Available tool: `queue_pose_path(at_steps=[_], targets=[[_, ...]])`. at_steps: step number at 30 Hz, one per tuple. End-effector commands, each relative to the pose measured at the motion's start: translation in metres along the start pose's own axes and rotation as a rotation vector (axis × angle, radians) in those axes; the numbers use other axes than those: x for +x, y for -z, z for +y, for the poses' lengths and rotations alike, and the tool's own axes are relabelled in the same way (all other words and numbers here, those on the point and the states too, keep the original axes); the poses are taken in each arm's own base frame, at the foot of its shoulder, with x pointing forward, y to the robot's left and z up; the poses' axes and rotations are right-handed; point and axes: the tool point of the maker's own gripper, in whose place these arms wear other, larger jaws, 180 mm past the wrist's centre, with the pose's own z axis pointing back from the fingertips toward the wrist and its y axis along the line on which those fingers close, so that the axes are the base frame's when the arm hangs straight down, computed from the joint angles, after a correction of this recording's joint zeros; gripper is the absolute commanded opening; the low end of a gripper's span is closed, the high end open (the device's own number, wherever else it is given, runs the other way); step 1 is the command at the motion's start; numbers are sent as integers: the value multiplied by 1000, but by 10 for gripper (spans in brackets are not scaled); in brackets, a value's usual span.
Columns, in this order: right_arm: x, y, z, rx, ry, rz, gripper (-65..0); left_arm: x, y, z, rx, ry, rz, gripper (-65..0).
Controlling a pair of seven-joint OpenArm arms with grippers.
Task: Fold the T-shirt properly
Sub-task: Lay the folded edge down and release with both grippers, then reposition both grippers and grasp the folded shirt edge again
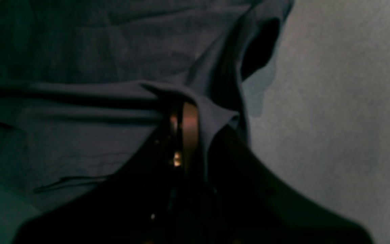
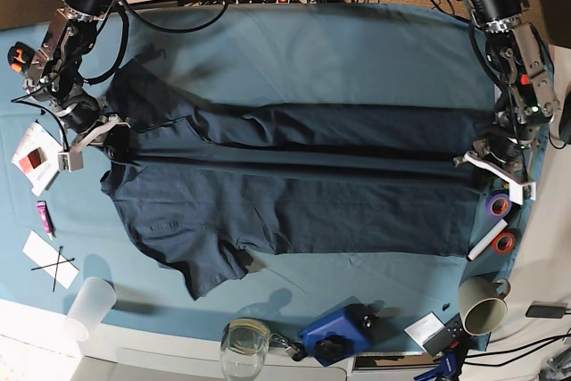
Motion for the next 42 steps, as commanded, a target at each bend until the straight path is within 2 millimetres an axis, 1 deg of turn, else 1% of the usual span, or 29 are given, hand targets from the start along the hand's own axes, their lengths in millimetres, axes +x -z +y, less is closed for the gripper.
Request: queue_pose_path(at_steps=[1, 5, 6, 7, 8, 9, 10, 11, 12, 13, 14, 15, 19, 21, 23, 26, 29, 33, 38, 42], targets=[[25, -8, -10, -33, -26, -61, -650, 22, -2, 8, 33, 25, -61, -650], [24, -8, -11, -33, -26, -55, -650, 20, 0, 9, 45, 53, -48, -650], [24, -8, -11, -33, -26, -55, -626, 20, 0, 8, 44, 53, -49, -650], [24, -8, -11, -33, -26, -55, -568, 21, 0, 8, 43, 52, -51, -650], [24, -8, -10, -33, -26, -55, -511, 23, 0, 8, 43, 52, -54, -608], [24, -8, -11, -33, -26, -56, -463, 23, 0, 7, 42, 53, -55, -540], [24, -8, -11, -33, -26, -55, -428, 25, 0, 7, 42, 53, -57, -472], [24, -8, -11, -33, -26, -55, -413, 26, 0, 7, 42, 53, -59, -409], [24, -8, -10, -32, -26, -53, -413, 27, 0, 7, 42, 54, -61, -357], [24, -8, -10, -31, -24, -52, -413, 28, 0, 8, 43, 55, -63, -319], [23, -8, -10, -31, -24, -50, -413, 29, 0, 9, 45, 58, -63, -294], [23, -8, -10, -31, -25, -50, -413, 29, -1, 10, 48, 61, -64, -283], [25, -10, -7, -6, -11, -46, -413, 35, -4, 19, 65, 82, -65, -283], [31, -13, -3, 7, -18, -49, -413, 38, -6, 24, 75, 96, -59, -283], [42, -19, -3, -3, -41, -77, -414, 43, -9, 26, 81, 109, -65, -283], [65, -35, -5, -35, -78, -145, -414, 47, -12, 25, 79, 119, -58, -283], [80, -49, -12, -71, -91, -193, -414, 46, -14, 21, 63, 109, -41, -283], [75, -61, -28, -116, -62, -178, -414, 27, -22, 14, 35, 86, 101, -283], [72, -72, -40, -150, -29, -171, -414, 25, -41, 19, 44, 78, 110, -283], [68, -74, -43, -158, -23, -158, -414, 2, -52, 24, 44, 64, 147, -283]])
